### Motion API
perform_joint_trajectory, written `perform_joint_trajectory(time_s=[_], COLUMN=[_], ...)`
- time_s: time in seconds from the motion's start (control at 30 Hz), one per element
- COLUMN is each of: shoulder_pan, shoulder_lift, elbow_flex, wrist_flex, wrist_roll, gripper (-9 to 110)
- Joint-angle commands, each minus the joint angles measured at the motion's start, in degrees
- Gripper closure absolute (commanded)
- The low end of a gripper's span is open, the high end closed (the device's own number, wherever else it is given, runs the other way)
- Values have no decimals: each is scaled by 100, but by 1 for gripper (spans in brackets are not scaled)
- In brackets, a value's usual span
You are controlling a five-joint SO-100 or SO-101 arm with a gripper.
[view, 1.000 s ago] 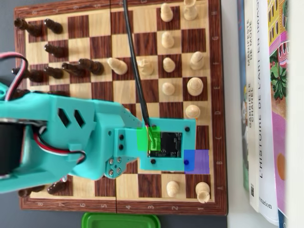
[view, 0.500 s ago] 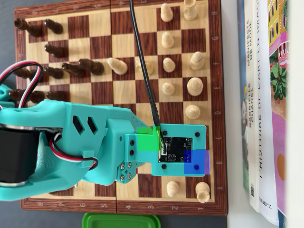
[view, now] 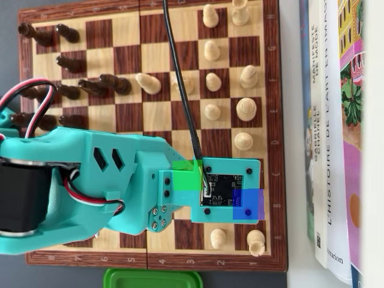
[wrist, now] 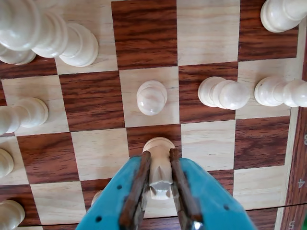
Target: Play chess
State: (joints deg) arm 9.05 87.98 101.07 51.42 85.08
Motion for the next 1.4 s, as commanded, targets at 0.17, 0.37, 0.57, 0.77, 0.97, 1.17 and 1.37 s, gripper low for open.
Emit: perform_joint_trajectory(time_s=[0.17, 0.37, 0.57, 0.77, 0.97, 1.17, 1.37], shoulder_pan=[53, 44, 18, 18, 18, -44, -44], shoulder_lift=[35, 35, 44, 44, 44, 44, 62], elbow_flex=[-237, -229, -229, -229, -229, -229, -246], wrist_flex=[-18, -18, -9, -9, -9, -9, -9], wrist_roll=[0, -9, 18, 18, 26, 35, 35], gripper=[98, 98, 97, 93, 93, 89, 88])
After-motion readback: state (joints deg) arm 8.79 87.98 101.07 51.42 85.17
